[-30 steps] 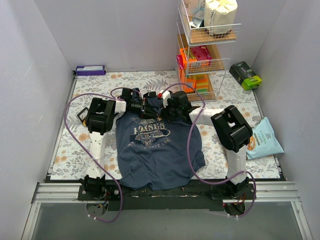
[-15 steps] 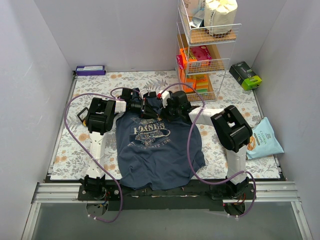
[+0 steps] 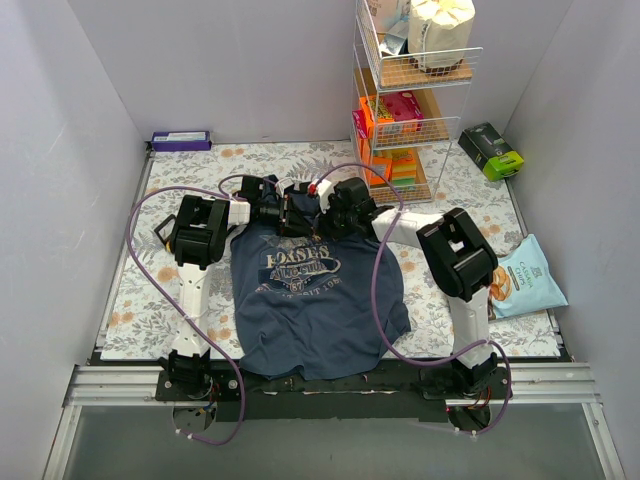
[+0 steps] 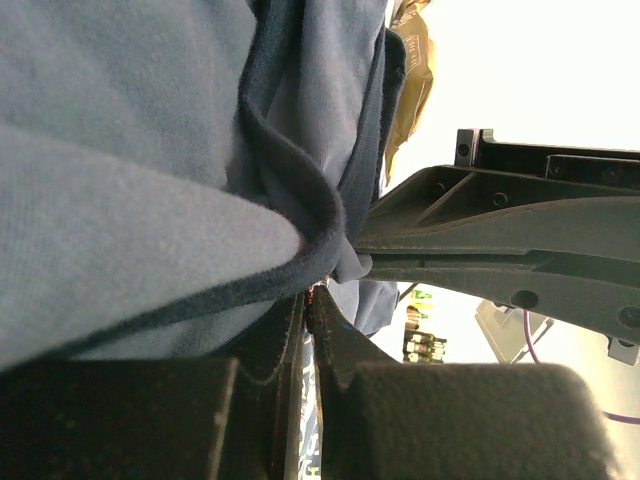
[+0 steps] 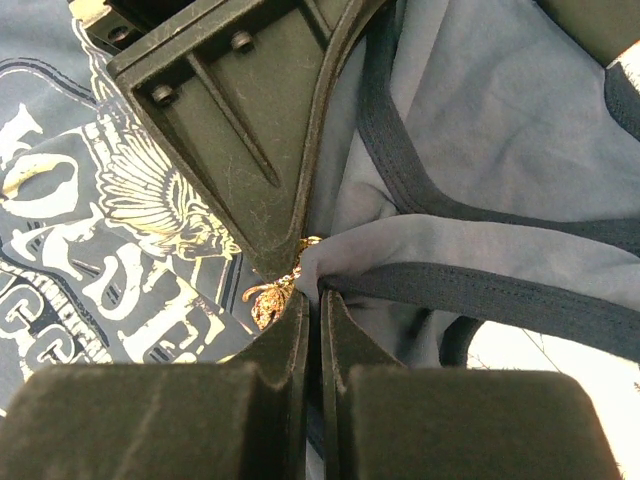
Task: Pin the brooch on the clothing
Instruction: Pin the brooch to the clothes.
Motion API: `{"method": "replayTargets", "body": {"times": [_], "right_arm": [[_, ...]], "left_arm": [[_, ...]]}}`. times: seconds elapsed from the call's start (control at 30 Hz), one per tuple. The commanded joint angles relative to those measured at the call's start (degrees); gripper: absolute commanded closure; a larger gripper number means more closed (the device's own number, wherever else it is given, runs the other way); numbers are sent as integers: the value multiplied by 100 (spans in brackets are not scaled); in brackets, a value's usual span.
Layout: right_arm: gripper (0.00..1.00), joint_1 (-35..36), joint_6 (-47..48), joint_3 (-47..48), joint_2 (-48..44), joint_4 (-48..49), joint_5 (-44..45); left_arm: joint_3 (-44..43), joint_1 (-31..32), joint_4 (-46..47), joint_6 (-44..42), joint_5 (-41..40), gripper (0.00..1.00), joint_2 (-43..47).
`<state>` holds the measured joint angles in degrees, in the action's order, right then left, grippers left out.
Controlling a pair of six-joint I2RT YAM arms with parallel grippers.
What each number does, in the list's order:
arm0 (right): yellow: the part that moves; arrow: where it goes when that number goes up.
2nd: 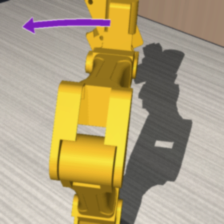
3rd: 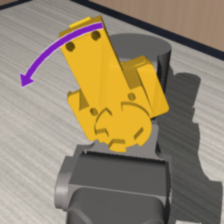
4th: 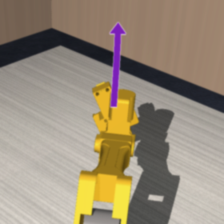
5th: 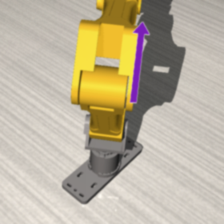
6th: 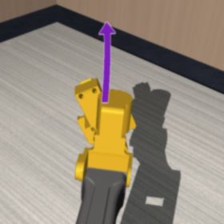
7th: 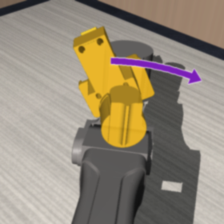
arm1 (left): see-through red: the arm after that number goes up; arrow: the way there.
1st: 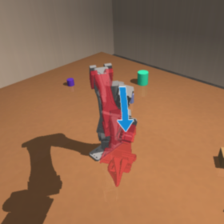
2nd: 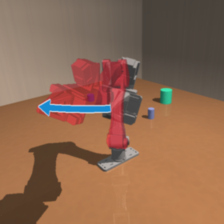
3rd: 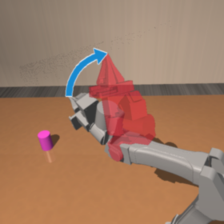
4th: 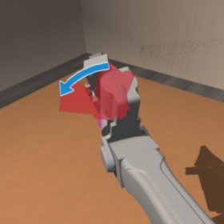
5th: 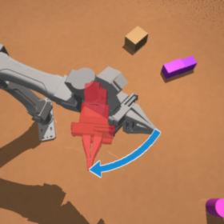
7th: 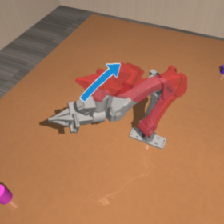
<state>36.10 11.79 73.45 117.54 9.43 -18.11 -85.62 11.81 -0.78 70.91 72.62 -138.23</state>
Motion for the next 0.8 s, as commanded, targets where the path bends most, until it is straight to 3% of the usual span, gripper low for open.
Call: {"method": "replayTargets", "body": {"times": [0.0,0.77], "right_arm": [[99,337,-107,213,278,-477,-518],[99,82,-1320,1039,674,-934,422]], "left_arm": [[134,-30,-116,116,-372,100,-55],[327,93,-133,-411,-90,100,226]]}}
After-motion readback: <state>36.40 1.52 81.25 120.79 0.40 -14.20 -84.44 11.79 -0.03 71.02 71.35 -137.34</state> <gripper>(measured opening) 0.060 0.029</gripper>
